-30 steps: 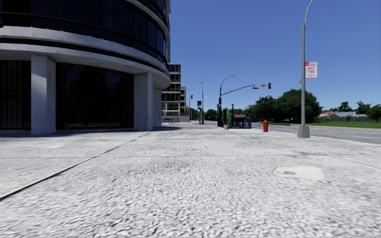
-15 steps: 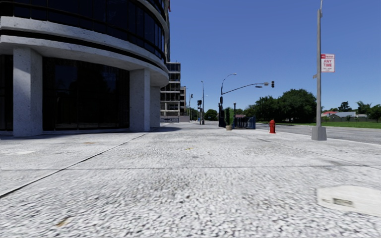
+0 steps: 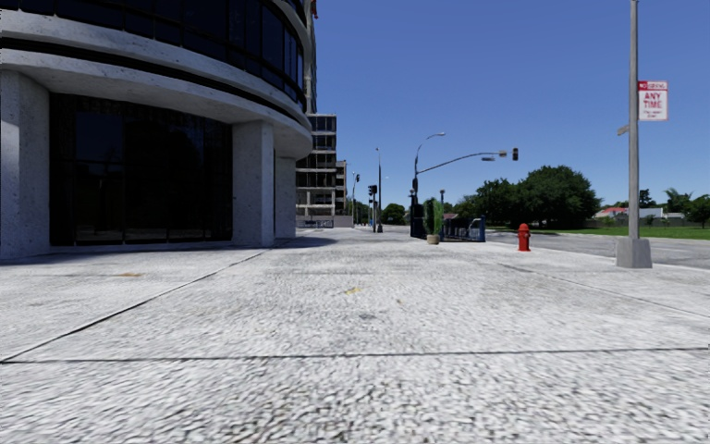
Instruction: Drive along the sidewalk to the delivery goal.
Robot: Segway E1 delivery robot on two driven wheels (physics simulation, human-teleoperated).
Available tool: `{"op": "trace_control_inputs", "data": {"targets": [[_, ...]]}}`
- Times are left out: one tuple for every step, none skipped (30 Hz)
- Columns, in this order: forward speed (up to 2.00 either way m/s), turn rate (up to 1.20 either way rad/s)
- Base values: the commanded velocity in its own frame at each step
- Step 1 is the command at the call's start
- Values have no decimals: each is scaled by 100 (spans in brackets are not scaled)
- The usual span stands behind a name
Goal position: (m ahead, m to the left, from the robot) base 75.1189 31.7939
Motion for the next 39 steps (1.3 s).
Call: {"op": "trace_control_inputs", "data": {"targets": [[200, 0], [200, 0], [200, 0], [200, 0], [200, 0], [200, 0], [200, 0], [200, 0], [200, 0], [200, 0], [200, 0], [200, 0], [200, 0], [200, 0], [200, 0], [200, 0], [200, 0], [200, 0], [200, 0], [200, 0], [200, 0], [200, 0], [200, 0], [200, 0], [200, 0], [200, 0], [200, 0], [200, 0], [200, 0], [200, 0], [200, 0], [200, 0], [200, 0], [200, 0], [200, 0], [200, 0], [200, 4], [200, 10], [200, 13]]}}
